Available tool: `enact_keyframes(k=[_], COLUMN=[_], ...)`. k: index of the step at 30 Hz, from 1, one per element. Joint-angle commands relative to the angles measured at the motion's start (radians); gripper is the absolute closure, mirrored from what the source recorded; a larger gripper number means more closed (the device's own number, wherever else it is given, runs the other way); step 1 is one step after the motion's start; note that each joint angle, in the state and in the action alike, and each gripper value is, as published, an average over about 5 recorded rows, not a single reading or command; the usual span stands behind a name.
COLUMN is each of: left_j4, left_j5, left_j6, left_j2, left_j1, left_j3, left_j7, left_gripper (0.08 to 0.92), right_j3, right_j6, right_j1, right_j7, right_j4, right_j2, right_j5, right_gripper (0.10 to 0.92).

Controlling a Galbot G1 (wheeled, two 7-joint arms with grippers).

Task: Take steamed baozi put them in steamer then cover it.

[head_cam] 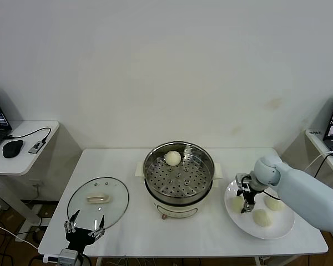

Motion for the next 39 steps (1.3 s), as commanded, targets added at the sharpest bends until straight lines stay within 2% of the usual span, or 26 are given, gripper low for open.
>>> enact_keyframes(k=[1, 9, 16, 22, 27, 39], left_j4=[0.0, -0.007, -0.024, -0.042, -0.053, -0.083], left_j5=[0.001, 0.004, 0.014, 0.024, 0.029, 0.035], left_j6=[-0.001, -0.001, 0.004, 0.008, 0.014, 0.015], left_j2=[0.0, -0.004, -0.001, -0.002, -0.007, -0.016], left_j1=[-0.001, -0.009, -0.014, -0.007, -0.005, 0.004], left_j3=[0.002, 0.016, 0.026, 0.023, 0.013, 0.006], left_j7=[-0.001, -0.003, 0.0, -0.001, -0.007, -0.008], left_gripper=[0.177, 0.177, 0.177, 0.177, 0.177, 0.177], right_j3=[0.018, 0.017, -0.182, -0.313, -0.349, -0.384], right_j6=[-0.001, -0.02, -0.049, -0.091, -0.16, -0.231], right_j1=[0.006, 0.156, 0.501, 0.719, 0.774, 0.707], right_j7=[-0.004, -0.065, -0.115, -0.136, -0.137, -0.113], right_j4=[0.005, 0.077, 0.11, 0.101, 0.094, -0.02], right_j2=[-0.013, -0.123, -0.142, -0.002, 0.136, 0.442], right_j5=[0.007, 0.076, 0.194, 0.323, 0.423, 0.452], right_gripper=[0.498, 0.516, 0.516, 0.516, 0.516, 0.513])
